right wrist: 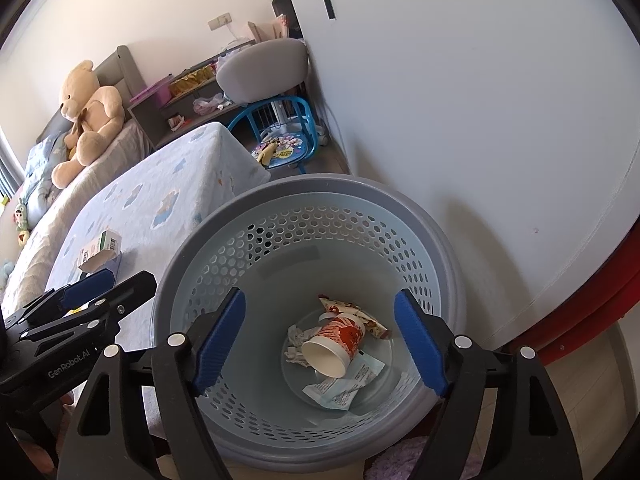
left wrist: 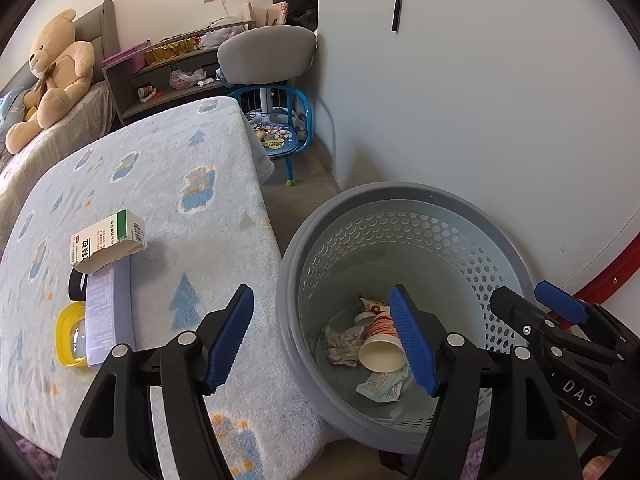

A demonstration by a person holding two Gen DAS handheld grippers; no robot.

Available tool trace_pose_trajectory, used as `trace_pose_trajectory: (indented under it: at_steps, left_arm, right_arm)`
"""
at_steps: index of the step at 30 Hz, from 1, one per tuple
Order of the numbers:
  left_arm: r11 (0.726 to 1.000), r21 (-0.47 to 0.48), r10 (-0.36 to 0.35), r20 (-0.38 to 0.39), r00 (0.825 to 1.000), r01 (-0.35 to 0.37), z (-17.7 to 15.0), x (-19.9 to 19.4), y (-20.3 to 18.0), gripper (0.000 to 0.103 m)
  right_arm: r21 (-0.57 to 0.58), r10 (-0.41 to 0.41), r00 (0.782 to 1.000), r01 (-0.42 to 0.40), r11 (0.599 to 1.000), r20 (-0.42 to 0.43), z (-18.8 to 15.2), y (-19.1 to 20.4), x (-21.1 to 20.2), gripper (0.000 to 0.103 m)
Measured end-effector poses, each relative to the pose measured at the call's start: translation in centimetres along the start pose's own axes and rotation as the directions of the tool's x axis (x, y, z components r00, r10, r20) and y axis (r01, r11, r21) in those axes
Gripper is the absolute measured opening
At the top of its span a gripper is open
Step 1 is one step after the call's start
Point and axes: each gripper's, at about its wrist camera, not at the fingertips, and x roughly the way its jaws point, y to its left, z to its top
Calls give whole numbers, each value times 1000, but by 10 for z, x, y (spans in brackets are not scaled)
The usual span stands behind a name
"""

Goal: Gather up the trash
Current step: 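Move both grippers back over the table toward the boxes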

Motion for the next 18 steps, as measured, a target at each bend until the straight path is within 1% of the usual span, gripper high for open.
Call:
trace_pose_trajectory:
  at_steps: [4, 9, 12, 14, 18]
  left_arm:
    - [1000, -10, 4, 2, 1000, -4, -5, -5, 9, 68]
    - [999, -35, 17, 6, 1000, -16, -14, -14, 27, 68]
    - [998, -53, 27, 10, 1000, -27, -19, -20, 41, 68]
    - [997, -67, 35, 13, 999, -34, -24, -25, 52, 68]
    - [994, -95, 55, 21, 998, -53, -33, -36, 77, 69]
  right_arm:
    - [-1, 14, 1000, -14, 1000, -1, -1, 3, 0, 79]
    - [-17, 11, 1000, -11, 1000, -3, -5, 10, -1, 79]
    - [-26, 6, 1000, -6, 1000, -2, -8, 16, -2, 80]
    - [-16, 19, 1000, -19, 1000, -5, -12, 21, -2, 82]
    - [-29, 22, 1000, -22, 999, -16, -23, 37, -3, 82]
